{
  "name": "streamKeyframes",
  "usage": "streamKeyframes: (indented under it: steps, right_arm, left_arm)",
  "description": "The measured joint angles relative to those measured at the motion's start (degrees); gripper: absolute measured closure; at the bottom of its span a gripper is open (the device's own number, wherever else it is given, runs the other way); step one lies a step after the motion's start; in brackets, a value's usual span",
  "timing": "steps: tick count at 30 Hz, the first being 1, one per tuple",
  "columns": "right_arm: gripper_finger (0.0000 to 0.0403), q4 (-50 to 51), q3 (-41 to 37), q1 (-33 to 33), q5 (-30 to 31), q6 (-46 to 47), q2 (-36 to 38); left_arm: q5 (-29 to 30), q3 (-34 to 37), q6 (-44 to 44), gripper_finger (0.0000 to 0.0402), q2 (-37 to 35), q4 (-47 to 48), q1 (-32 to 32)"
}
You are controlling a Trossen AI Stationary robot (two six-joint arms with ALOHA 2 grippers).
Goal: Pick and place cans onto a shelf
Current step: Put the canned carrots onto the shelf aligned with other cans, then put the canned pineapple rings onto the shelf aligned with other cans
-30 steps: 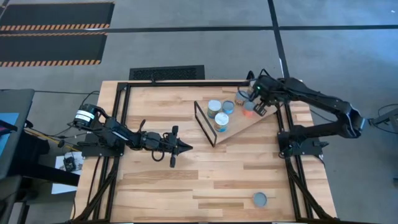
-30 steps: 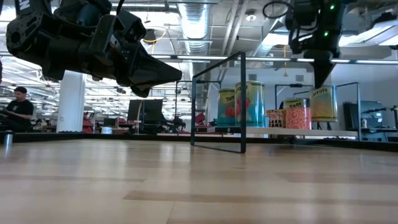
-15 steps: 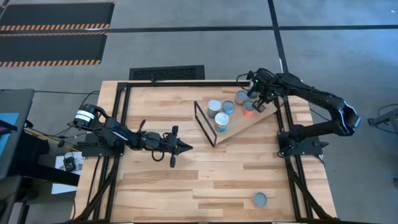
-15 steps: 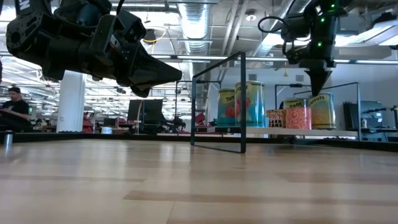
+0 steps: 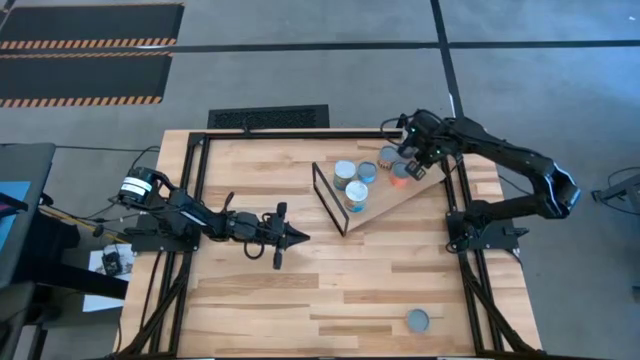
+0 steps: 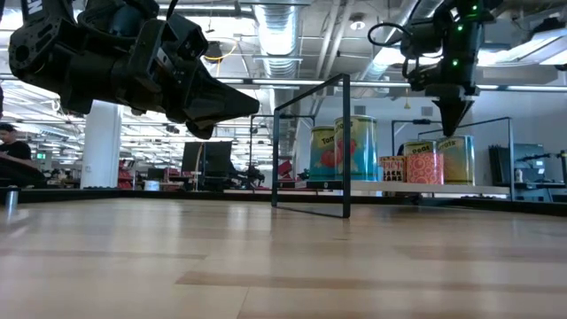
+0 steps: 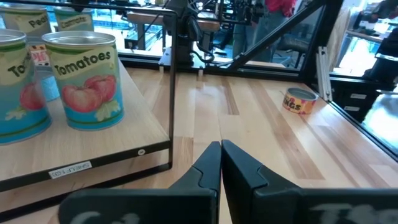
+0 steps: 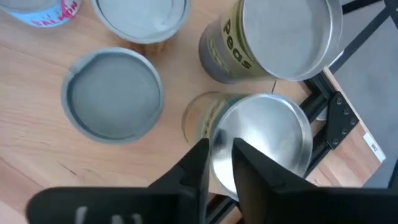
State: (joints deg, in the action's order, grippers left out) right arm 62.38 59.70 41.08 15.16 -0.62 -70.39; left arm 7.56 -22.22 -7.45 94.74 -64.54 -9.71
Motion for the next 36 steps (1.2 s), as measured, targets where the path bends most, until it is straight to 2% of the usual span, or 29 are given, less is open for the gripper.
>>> streamKeyframes:
  steps: [5, 9, 14, 18, 21, 25, 29, 32, 36]
  right_arm:
    - [0.0304, 0.2, 0.0, -2.4, 0.4, 0.2, 4.4]
    - [0.0328, -3.2, -0.8, -8.4, -0.2, 1.7, 10.7]
    - [0.0391, -18.0, -11.5, -17.4, -5.1, 2.5, 20.3]
    - [0.0385, -30.4, -20.5, -26.9, -6.5, 5.1, 26.6]
    - [0.0389, -34.1, -23.2, -35.3, -4.7, 8.1, 29.3]
    - [0.0398, -31.9, -22.9, -48.0, 3.9, 15.5, 29.0]
    - [0.0393, -29.2, -21.5, -60.1, 10.5, 23.3, 24.9]
    - [0.0392, -29.0, -20.3, -67.8, 13.2, 29.0, 20.2]
    - [0.0392, -28.5, -17.6, -75.2, 13.8, 35.5, 12.9]
  left_arm:
    - [-1.1, 0.0, -0.1, 0.0401, 0.0, -0.6, 0.0]
    - [-1.1, 0.0, -0.1, 0.0401, 0.0, -0.7, 0.3]
    - [-2.1, 0.0, 0.9, 0.0401, 0.0, -1.5, 1.6]
    - [-4.4, 0.0, 1.7, 0.0401, 0.0, -2.6, 3.0]
    - [-4.8, 0.0, 2.0, 0.0401, 0.0, -2.9, 3.9]
    - [-4.8, 0.0, 2.6, 0.0401, 0.0, -2.8, 4.0]
    - [-5.3, 0.6, 2.6, 0.0401, 0.0, -3.4, 4.0]
    - [-5.1, 1.6, 2.5, 0.0402, 0.0, -4.3, 4.1]
    - [-4.7, 1.9, 2.4, 0.0402, 0.0, -4.5, 4.1]
